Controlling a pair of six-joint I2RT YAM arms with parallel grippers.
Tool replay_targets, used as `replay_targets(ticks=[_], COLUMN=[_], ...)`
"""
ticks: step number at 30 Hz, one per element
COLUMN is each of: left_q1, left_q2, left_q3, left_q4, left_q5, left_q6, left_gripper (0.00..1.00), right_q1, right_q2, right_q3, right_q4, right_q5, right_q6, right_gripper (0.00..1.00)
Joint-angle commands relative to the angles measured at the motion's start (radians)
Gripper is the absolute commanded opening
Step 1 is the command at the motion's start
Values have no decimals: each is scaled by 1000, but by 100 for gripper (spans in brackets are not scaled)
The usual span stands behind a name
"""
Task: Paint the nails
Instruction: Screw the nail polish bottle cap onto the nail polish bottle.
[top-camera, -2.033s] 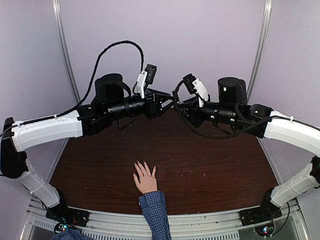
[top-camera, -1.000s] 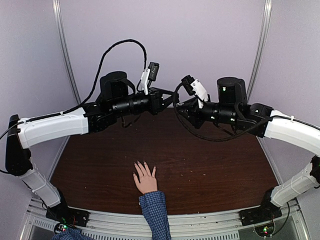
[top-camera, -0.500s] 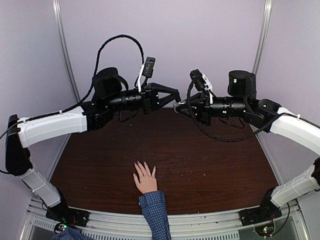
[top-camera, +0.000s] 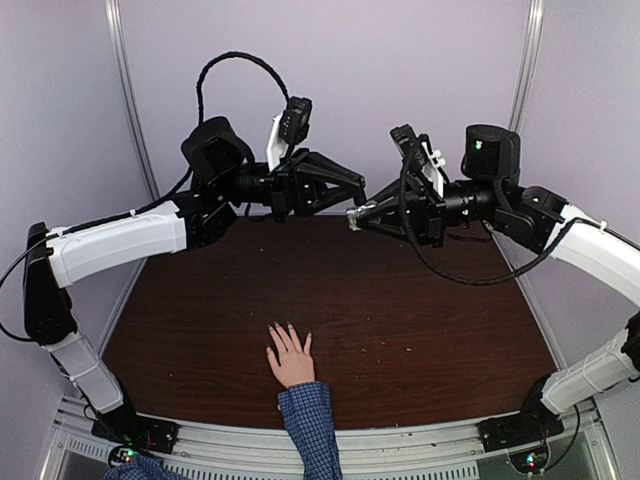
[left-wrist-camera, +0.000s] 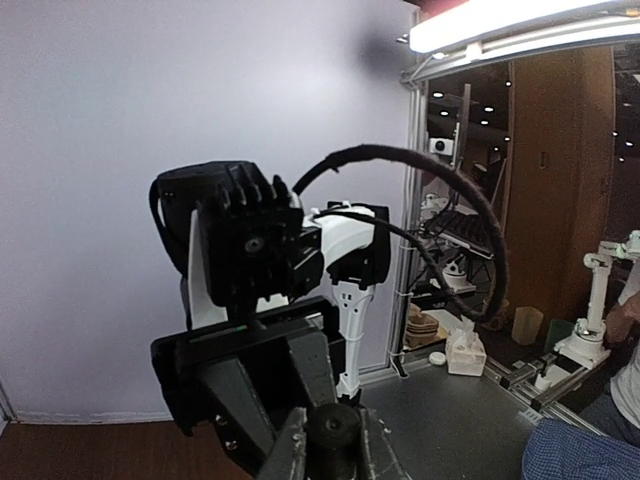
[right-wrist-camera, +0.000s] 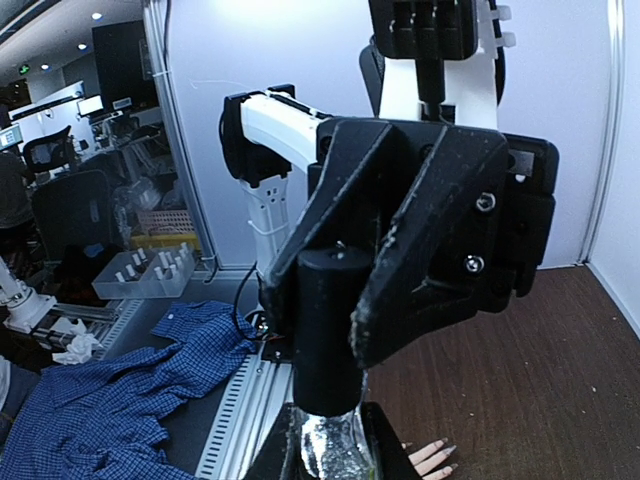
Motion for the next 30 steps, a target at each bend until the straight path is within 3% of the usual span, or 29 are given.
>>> replay_targets(ticks=[1, 7, 14, 17, 20, 26, 30], left_q1=[-8, 2, 107, 177, 219, 225, 200], left_q2=[88, 129, 81, 14, -71, -210, -256], left_q3=[-8, 31, -50, -114, -175, -175, -196], left_q4=[4, 132, 389, 417, 296, -279, -373], left_q5=[211, 290, 135, 38, -60, -372, -528], left_q6=[-123, -250, -435, -447, -348, 0, 66], left_gripper=[0, 0, 30, 37, 41, 45, 46], right_q1=[0, -1, -1, -1, 0, -1, 0], right_q2=[-10, 7, 1, -3, -6, -21, -25], right_q3=[105, 103, 90, 83, 71, 31, 4], right_q4=[217, 228, 131, 66, 15, -20, -25], right_q5=[-151, -176, -105, -28, 68, 323, 537], right_q6=[7, 56, -18, -60, -82, -79, -62], right_gripper=[0, 0, 0, 0, 0, 0, 0])
